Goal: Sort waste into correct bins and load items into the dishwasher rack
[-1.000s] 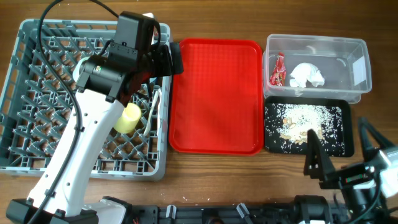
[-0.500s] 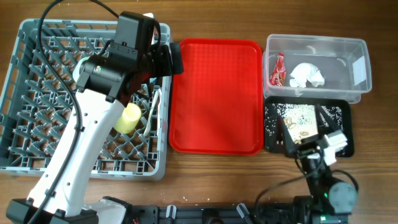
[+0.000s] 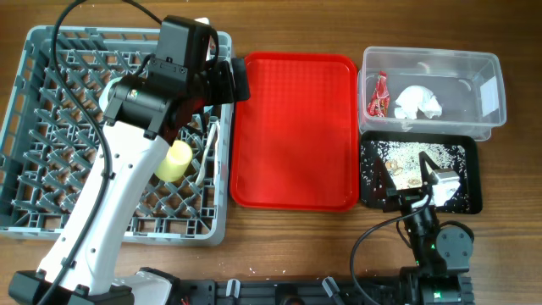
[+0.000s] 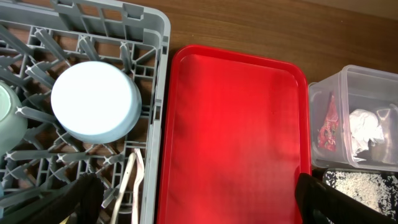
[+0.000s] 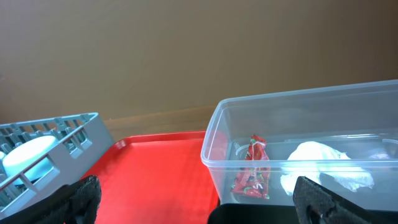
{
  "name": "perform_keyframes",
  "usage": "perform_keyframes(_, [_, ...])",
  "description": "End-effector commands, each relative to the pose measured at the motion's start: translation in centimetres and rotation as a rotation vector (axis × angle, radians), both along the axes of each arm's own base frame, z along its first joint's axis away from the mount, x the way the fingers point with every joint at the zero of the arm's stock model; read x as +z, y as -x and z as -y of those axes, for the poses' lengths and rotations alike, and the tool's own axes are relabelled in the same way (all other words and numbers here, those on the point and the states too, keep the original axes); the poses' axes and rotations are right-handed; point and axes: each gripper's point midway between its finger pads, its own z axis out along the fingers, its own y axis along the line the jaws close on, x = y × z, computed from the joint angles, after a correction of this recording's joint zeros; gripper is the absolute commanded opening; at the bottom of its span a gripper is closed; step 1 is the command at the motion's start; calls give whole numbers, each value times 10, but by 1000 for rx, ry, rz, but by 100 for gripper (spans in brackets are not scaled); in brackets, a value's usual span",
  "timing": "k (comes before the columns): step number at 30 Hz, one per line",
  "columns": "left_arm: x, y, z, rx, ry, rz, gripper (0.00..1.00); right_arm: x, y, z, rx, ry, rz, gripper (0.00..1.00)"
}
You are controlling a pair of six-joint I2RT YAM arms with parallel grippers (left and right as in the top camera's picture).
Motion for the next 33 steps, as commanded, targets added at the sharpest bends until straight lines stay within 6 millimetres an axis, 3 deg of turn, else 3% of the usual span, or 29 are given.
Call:
perform_keyframes(1, [-1, -1, 2, 7, 15, -8, 100, 3, 0, 1, -11, -15, 12, 100])
perform_keyframes(10, [-1, -1, 1, 8, 14, -6, 100, 3, 0, 1, -11, -15, 12, 100])
perform_keyframes(12, [10, 8, -2, 8, 21, 10, 100, 3, 0, 1, -11, -15, 12, 100])
perform_keyframes(16, [61, 53, -22, 15, 59, 118, 100, 3, 0, 1, -11, -15, 12, 100])
perform_keyframes(19, [105, 87, -62, 107, 92, 262, 100, 3, 0, 1, -11, -15, 12, 100])
perform_keyframes(20, [117, 109, -79, 143, 116, 317, 100, 3, 0, 1, -11, -15, 12, 100])
perform_keyframes(22, [122, 139, -98, 192, 137, 383, 100, 3, 0, 1, -11, -15, 12, 100])
perform_keyframes(25, [102, 185, -123, 278, 133, 454, 100, 3, 0, 1, -11, -15, 12, 100])
perform_keyframes(29, [37, 220, -134, 339, 123, 468, 100, 3, 0, 1, -11, -15, 12, 100])
perform_keyframes(31, [13, 221, -138, 379, 148, 509, 100, 3, 0, 1, -11, -15, 12, 100])
perform_keyframes(33, [14, 208, -139, 394, 204, 631, 100, 3, 0, 1, -11, -15, 12, 100])
